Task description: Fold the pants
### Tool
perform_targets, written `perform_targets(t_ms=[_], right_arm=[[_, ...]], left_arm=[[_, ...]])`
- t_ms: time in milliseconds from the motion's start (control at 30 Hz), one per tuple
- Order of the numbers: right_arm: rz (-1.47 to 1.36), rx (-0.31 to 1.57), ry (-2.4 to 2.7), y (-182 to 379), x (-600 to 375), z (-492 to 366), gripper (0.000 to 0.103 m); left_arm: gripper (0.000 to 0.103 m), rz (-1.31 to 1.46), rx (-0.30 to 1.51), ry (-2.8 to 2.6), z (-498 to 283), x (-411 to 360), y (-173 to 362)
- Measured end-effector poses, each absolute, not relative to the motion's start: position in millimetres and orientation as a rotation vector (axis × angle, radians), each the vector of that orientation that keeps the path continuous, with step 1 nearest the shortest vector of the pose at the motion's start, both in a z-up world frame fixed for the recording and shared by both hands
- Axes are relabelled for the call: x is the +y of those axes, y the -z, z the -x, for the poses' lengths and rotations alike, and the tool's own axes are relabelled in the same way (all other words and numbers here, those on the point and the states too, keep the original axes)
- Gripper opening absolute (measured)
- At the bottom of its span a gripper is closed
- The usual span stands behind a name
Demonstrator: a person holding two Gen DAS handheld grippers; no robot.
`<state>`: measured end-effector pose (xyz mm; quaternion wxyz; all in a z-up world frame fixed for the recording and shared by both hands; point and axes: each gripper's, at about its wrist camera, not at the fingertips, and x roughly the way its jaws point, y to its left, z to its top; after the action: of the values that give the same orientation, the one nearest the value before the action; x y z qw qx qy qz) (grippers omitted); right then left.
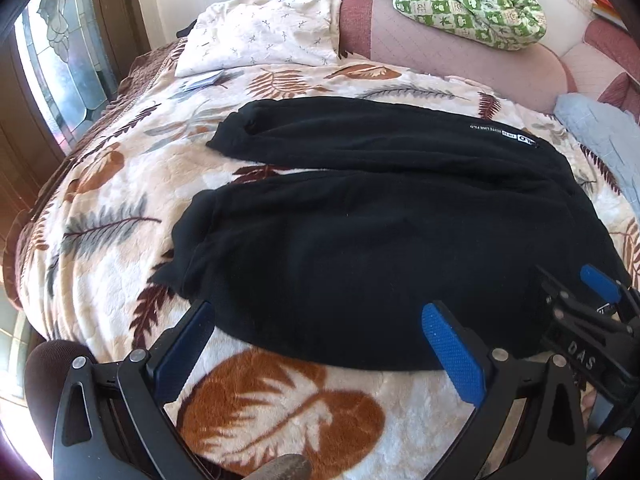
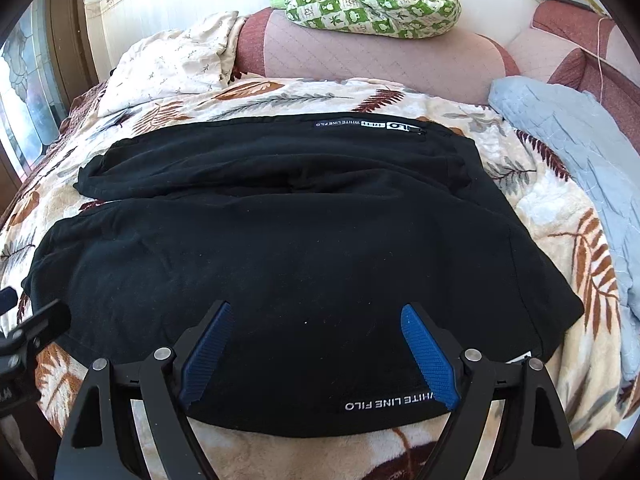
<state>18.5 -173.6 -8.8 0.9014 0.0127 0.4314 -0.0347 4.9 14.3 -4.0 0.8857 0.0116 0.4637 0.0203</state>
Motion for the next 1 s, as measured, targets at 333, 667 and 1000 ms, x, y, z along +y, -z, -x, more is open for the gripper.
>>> perform_targets(t_ms=[333, 667, 1000], right_arm=[[-0.07, 0.84, 0.073, 8, -208, -22, 0.09], [-0.108, 0.852, 0.053, 12, -217, -31, 0.09], [-0.06, 0.824, 0.115, 2, -212, -26, 0.09]], left_arm=[[0.103, -0.054, 0.978, 0.037, 10, -18, -8], [0.103, -0.057, 0.988, 0.101, 14, -31, -11], [0.103, -0.026, 0.993, 0.192, 15, -24, -9]])
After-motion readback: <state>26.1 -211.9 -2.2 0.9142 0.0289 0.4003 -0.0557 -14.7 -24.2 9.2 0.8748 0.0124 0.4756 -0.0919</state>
